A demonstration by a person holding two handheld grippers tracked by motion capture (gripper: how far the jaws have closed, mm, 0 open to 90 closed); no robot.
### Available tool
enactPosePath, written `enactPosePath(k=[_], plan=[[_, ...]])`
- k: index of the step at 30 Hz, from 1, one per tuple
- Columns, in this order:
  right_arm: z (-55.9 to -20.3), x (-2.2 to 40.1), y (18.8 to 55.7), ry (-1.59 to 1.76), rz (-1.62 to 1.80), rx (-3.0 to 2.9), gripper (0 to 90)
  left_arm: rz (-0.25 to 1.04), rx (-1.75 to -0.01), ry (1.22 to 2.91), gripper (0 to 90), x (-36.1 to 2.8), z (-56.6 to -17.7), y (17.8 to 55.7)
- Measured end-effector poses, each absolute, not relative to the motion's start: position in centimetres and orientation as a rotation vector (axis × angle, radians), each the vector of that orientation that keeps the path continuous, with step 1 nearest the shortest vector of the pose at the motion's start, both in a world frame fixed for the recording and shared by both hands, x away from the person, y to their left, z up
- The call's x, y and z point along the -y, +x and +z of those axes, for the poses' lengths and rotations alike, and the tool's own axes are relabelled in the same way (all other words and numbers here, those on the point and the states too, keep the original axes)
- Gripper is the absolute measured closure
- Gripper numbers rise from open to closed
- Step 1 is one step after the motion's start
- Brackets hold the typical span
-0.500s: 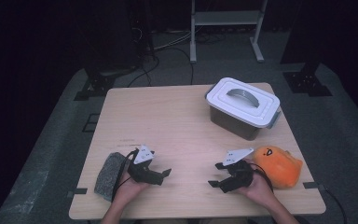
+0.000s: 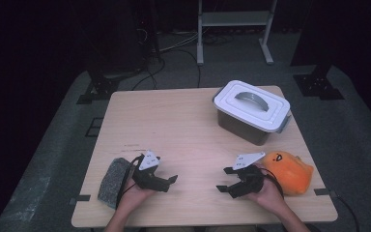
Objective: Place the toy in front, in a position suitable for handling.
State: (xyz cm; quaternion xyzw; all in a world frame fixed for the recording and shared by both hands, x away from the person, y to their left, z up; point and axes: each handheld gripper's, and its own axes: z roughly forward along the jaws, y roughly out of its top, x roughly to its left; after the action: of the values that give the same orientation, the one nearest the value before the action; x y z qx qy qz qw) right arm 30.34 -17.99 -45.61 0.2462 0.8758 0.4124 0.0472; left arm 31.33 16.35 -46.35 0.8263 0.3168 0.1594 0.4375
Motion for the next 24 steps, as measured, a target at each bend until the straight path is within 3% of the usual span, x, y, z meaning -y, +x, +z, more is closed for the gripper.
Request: enactPosePath(k=[24], plan=[[-42.5, 17.6, 30.0, 0.671, 1.253, -2.69, 26.6, 0.396, -0.793, 2.065, 2.5, -16.4, -46.5, 31.3]])
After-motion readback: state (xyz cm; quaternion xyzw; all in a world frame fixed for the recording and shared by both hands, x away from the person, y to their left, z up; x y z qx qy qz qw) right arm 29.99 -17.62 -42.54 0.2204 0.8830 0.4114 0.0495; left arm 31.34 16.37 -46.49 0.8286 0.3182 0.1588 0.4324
